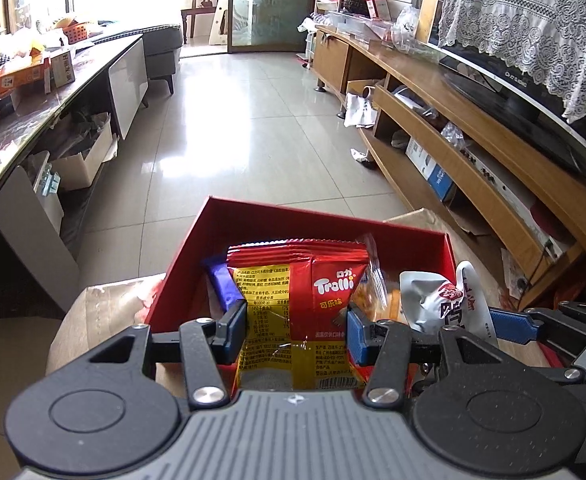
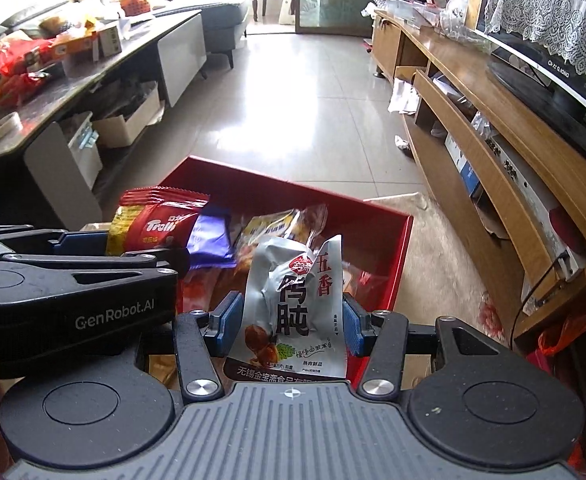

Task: Organize snacks
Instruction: 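Lower the Trolli packet into the box with the left tool while the right tool lowers the duck-neck packet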

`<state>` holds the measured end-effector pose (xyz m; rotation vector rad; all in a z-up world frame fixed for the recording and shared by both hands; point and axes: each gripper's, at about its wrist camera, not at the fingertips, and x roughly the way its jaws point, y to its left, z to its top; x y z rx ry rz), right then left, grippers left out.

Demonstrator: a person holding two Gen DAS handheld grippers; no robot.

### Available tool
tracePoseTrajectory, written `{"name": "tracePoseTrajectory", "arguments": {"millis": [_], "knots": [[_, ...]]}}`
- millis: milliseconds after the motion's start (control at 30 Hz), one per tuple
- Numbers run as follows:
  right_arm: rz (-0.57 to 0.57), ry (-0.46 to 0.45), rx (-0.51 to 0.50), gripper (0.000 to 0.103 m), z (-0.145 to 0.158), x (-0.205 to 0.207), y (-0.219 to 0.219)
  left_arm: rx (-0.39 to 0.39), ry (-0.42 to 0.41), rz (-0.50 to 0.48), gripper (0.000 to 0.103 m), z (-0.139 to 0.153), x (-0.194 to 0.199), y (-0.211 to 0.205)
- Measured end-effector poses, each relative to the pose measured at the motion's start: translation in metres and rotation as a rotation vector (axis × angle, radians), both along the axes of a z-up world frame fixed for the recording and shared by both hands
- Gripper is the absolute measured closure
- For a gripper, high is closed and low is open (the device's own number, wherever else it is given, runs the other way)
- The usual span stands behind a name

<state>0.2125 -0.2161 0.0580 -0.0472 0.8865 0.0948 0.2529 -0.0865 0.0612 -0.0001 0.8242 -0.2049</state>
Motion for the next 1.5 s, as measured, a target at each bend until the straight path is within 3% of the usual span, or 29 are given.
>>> {"name": "tracePoseTrajectory", "arguments": {"millis": [367,933,1433,1500], "knots": [[-0.015,0.014,0.023,0.044,-0.019,0.030,0.000,0.001,0.020,0.009,0.057,-0.020,0.037,-0.012],[-0.037,0.071,0.013,0.044,-0.053,0.053,-0.004,0.055,0.080,0.028,0.057,-0.058,0.063,-0.019],[-0.031,0.055,-0.037,0.035,-0.063,0.057,0.003,0.082,0.099,0.052,0.053,-0.068,0.070,-0.014],[-0.034,0.054,-0.036,0.030,-0.062,0.057,0.002,0.077,0.099,0.057,0.053,-0.067,0.070,-0.011]]}}
